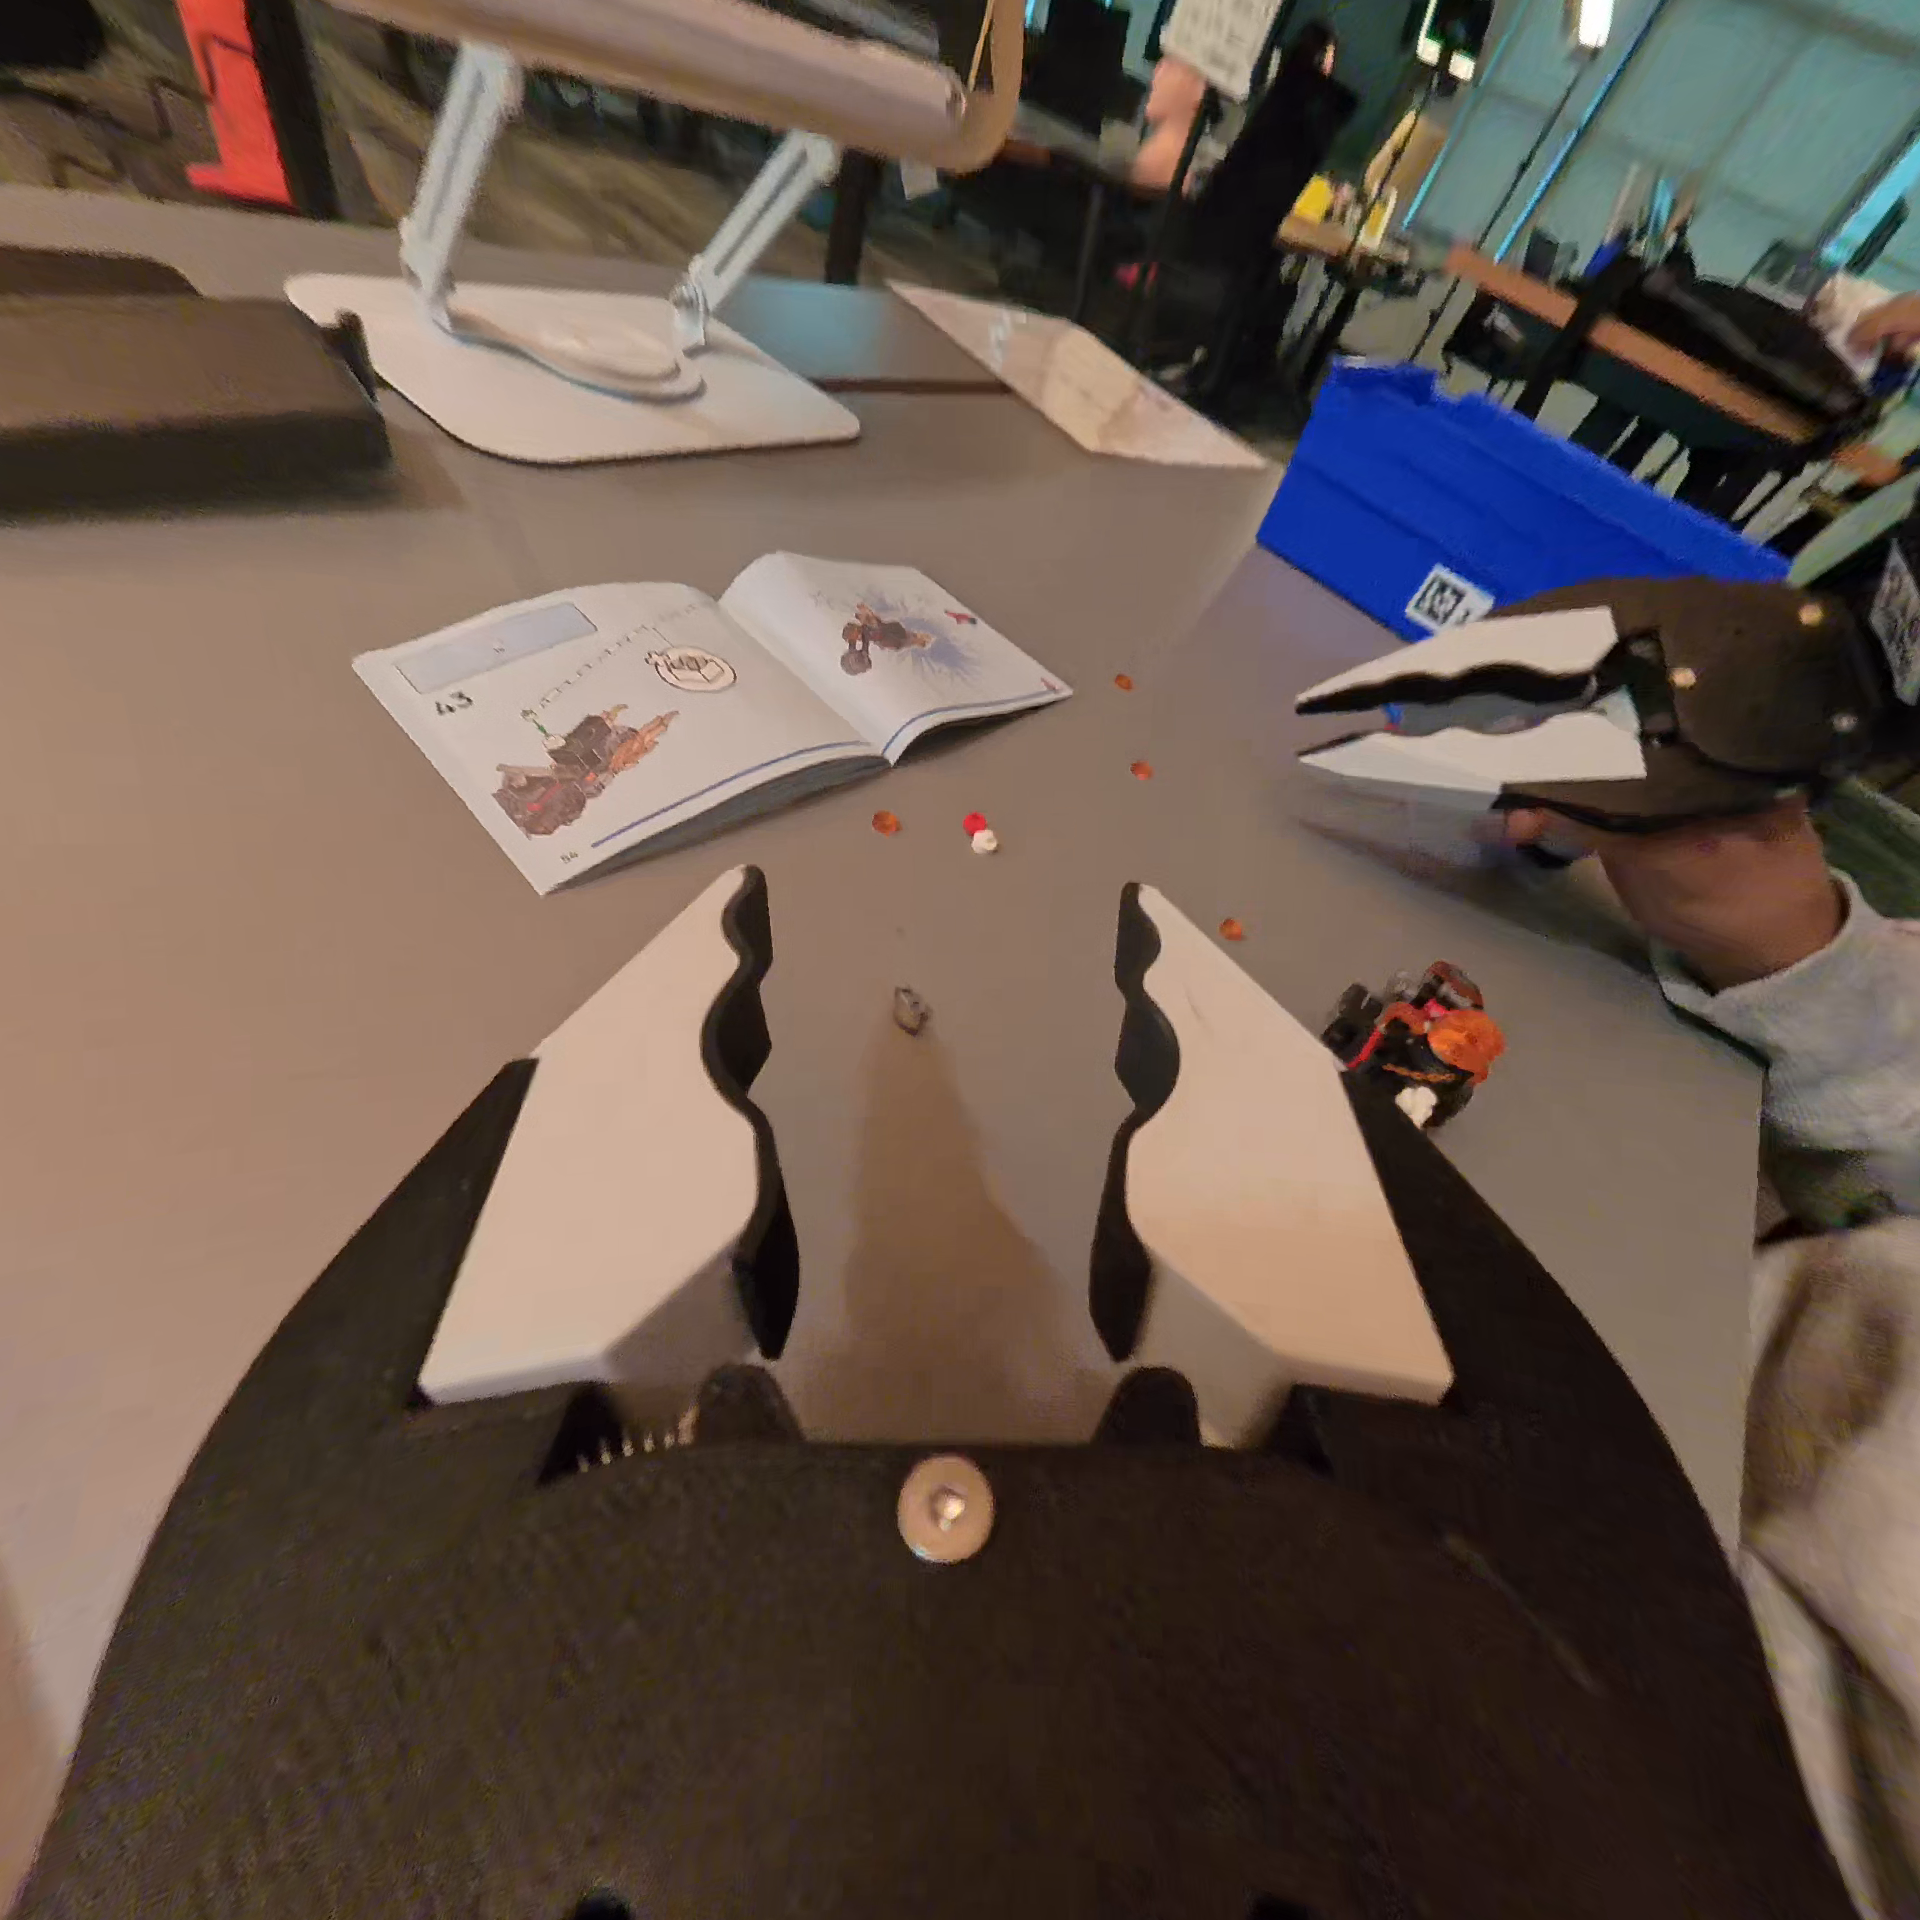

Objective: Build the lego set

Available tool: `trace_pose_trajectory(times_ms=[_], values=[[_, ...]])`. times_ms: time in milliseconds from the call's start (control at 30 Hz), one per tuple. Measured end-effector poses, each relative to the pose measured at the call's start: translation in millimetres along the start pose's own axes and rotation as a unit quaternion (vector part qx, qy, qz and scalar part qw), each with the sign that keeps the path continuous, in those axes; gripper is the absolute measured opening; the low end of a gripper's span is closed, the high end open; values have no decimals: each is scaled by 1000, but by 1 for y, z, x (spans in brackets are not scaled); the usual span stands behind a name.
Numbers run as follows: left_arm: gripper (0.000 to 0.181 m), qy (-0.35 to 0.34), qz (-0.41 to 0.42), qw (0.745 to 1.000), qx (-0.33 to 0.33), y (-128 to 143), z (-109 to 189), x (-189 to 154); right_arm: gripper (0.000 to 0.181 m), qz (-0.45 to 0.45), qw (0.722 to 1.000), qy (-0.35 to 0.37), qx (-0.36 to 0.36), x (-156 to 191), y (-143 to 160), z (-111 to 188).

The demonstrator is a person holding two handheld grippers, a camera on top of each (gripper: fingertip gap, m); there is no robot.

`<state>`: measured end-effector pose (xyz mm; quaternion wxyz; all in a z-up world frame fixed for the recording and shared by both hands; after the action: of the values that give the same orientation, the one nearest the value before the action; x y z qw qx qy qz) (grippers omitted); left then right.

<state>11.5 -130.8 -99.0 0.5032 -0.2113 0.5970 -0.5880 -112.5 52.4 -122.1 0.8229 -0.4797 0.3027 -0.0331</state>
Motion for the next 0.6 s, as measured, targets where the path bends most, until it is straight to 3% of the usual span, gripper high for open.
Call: trace_pose_trajectory(times_ms=[133, 300, 467, 600], values=[[64, -2, -14, 999, -53, -13, 11, -3, 28, -18, 999, 20, -42, -2, -10, 14], [61, 3, -67, 992, -104, -31, 26, -18, 47, -62, 995, -13, -72, 9, -17, 25], [56, 58, -129, 966, -215, -59, 52, -97, 50, -33, 987, -81, -137, 42, -34, 45], [57, 83, -109, 973, -184, -36, 36, -142, 47, 2, 974, -123, -188, 63, -43, 58]])
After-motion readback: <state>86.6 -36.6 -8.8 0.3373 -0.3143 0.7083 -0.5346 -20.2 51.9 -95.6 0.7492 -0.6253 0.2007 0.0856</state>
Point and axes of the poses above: each gripper's, where its closed fingertips meet, z back along the fingers, y out of its underside, x = y × z across the jaws, the point moved 2 cm from there along z, back along the fingers, and after that the axes turned 13 degrees about y, right-handed, at the moved point
